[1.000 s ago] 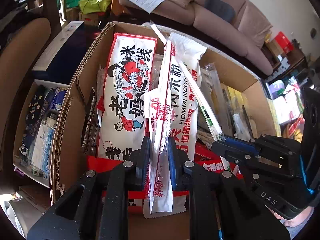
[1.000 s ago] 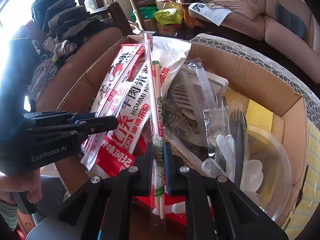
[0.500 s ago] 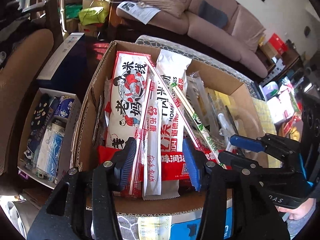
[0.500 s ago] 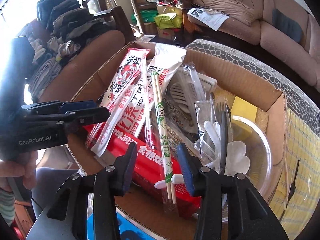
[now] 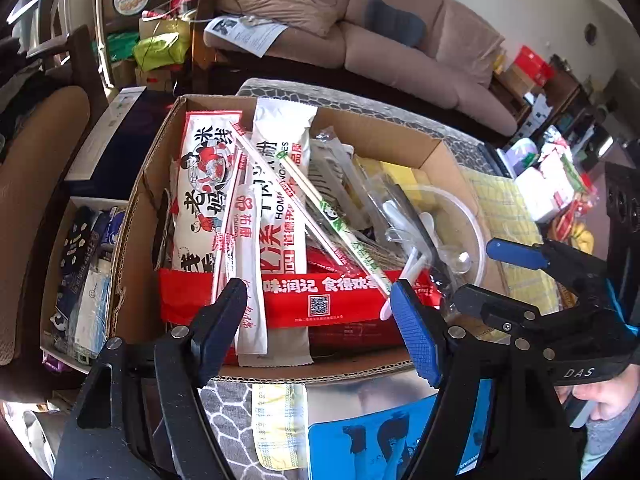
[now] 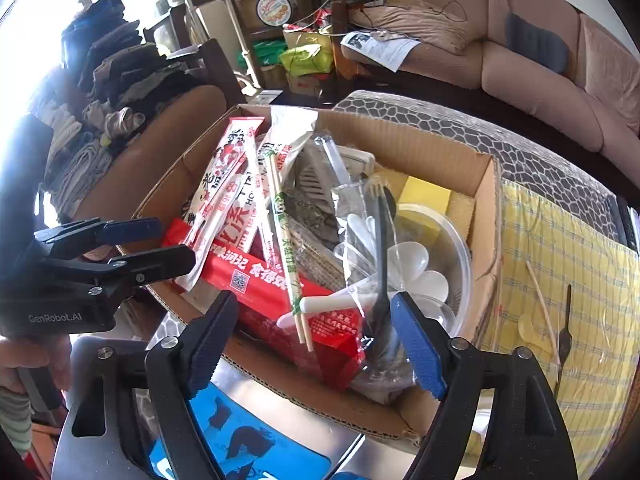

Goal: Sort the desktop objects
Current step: 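Move both grippers back from the box to the tablecloth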

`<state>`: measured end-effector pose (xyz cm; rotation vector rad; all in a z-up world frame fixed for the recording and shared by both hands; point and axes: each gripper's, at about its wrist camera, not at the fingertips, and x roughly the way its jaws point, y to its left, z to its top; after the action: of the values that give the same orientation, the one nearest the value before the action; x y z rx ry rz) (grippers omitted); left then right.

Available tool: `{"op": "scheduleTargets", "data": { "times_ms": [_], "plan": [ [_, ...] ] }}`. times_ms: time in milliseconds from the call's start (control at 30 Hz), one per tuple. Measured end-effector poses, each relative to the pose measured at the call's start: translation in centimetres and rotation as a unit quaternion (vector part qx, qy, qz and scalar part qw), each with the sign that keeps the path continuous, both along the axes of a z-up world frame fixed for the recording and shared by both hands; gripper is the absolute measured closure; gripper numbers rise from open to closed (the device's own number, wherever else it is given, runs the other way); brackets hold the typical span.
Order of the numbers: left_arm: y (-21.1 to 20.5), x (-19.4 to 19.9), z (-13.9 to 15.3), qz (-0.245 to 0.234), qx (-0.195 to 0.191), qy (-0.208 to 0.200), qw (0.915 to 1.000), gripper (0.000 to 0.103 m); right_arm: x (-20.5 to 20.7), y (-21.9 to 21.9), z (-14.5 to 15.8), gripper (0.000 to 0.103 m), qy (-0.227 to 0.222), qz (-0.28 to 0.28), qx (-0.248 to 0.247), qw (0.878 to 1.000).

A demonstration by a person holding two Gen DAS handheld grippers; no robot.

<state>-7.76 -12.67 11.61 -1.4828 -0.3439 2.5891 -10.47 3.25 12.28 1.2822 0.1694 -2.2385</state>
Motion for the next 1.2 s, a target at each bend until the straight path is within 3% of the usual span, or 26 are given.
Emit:
{"op": "scheduleTargets", "data": {
  "times_ms": [167, 333, 700, 900, 1200],
  "plan": [
    [3.2, 0.1, 1.2, -0.026, 0.003, 0.01, 0.9996, 0.027, 0.4, 4.6, 1.5, 0.016, 0.012, -0.033, -0.007, 0.999],
    [8.1, -0.1, 1.7, -0.065, 0.004, 0.015, 0.9978, 0.027, 0.7, 11.8, 2.0, 0.015, 0.013, -0.088, -0.01, 0.996],
    [21.5, -0.8, 1.3, -0.165, -0.014, 0.012, 0.9862, 0.027, 2.0, 26.1, -0.1, 0.015, 0.008, -0.177, 0.026, 0.984],
    [27.4, -1.6, -0.1, -0.194, -0.024, 0.0, 0.9808, 0.027, 1.9, 30.6, -2.1, 0.016, -0.003, -0.204, 0.019, 0.979],
    [33.3, -5.1, -3.7, -0.195, -0.012, -0.035, 0.9801, 0.027, 0.4, 34.8, -5.5, 0.017, -0.013, -0.223, 0.011, 0.975]
  ]
}}
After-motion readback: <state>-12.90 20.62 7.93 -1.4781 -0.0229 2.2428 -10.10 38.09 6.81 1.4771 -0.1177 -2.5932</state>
